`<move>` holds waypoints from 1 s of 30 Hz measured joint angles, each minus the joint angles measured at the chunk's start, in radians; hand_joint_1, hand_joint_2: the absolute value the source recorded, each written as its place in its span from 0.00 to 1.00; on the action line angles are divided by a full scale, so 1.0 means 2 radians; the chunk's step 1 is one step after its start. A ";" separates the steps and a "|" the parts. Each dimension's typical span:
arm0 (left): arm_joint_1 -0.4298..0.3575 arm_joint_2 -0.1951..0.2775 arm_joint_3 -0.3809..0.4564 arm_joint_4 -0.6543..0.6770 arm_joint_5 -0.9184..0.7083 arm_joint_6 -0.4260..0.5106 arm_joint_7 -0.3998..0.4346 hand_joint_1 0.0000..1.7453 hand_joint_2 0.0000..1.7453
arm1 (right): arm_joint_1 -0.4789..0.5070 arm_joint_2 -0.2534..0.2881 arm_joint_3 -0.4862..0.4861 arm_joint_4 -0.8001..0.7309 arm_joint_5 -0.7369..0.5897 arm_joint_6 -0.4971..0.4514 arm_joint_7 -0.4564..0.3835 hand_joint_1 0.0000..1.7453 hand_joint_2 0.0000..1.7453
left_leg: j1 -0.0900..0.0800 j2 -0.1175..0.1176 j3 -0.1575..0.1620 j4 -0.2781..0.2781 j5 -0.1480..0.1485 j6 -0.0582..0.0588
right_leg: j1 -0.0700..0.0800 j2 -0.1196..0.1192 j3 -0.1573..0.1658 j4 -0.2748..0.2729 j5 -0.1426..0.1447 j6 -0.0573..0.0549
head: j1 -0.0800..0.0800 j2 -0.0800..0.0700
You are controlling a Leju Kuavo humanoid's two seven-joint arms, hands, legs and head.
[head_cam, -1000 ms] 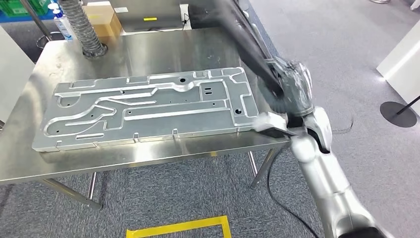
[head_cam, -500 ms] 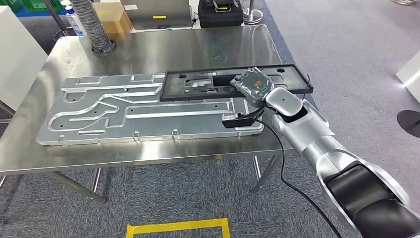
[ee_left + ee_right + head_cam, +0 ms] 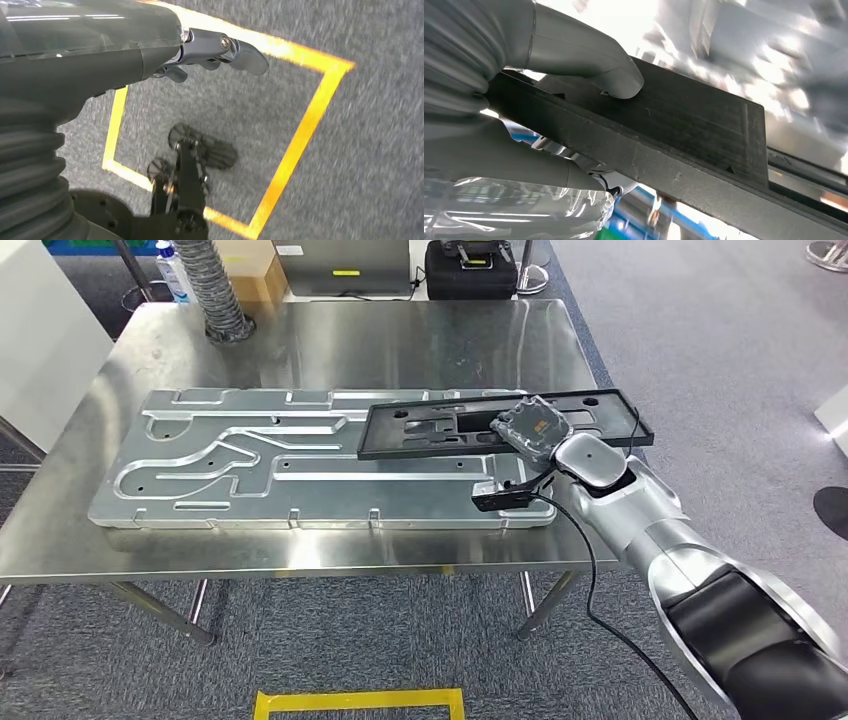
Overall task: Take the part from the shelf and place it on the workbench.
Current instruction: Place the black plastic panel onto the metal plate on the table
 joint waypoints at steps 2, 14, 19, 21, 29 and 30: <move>-0.003 0.000 -0.001 0.000 -0.004 0.000 0.000 0.00 1.00 | 0.002 0.005 -0.001 0.004 -0.002 -0.023 0.000 1.00 1.00 | 0.001 -0.001 0.002 -0.002 0.000 0.003 | -0.003 0.013 -0.026 0.055 -0.026 0.002 | 0.000 0.000; -0.007 0.001 -0.012 0.000 -0.023 0.015 -0.023 0.00 1.00 | 0.020 0.040 -0.021 0.016 -0.038 -0.093 -0.046 1.00 1.00 | 0.000 -0.005 0.005 0.011 -0.015 -0.015 | -0.005 0.004 -0.013 -0.010 0.028 -0.006 | 0.000 0.000; -0.005 0.001 -0.014 0.000 -0.029 0.015 -0.027 0.00 1.00 | 0.029 0.030 -0.027 0.018 -0.059 -0.091 -0.055 1.00 1.00 | 0.001 0.007 -0.052 0.135 -0.081 -0.026 | -0.004 -0.005 -0.008 -0.015 0.028 -0.016 | 0.000 0.000; -0.001 0.000 -0.016 0.000 -0.029 0.013 -0.028 0.00 1.00 | 0.038 0.025 -0.027 0.020 -0.061 -0.090 -0.057 0.75 0.75 | 0.002 0.008 -0.058 0.145 -0.077 -0.027 | -0.003 -0.006 -0.008 -0.014 0.028 -0.016 | 0.000 0.000; 0.002 -0.001 -0.020 0.000 -0.033 0.007 -0.031 0.00 1.00 | 0.047 0.023 -0.033 0.026 -0.075 -0.081 -0.055 0.00 0.00 | -0.001 0.000 0.005 0.012 -0.015 -0.005 | -0.004 -0.001 -0.006 -0.009 0.022 0.004 | 0.000 0.000; 0.002 -0.001 -0.021 0.000 -0.034 0.007 -0.031 0.00 1.00 | 0.048 0.025 -0.035 0.027 -0.076 -0.080 -0.054 0.00 0.00 | 0.000 0.000 0.006 0.010 -0.014 -0.001 | -0.005 0.001 -0.010 -0.002 0.016 0.005 | 0.000 0.000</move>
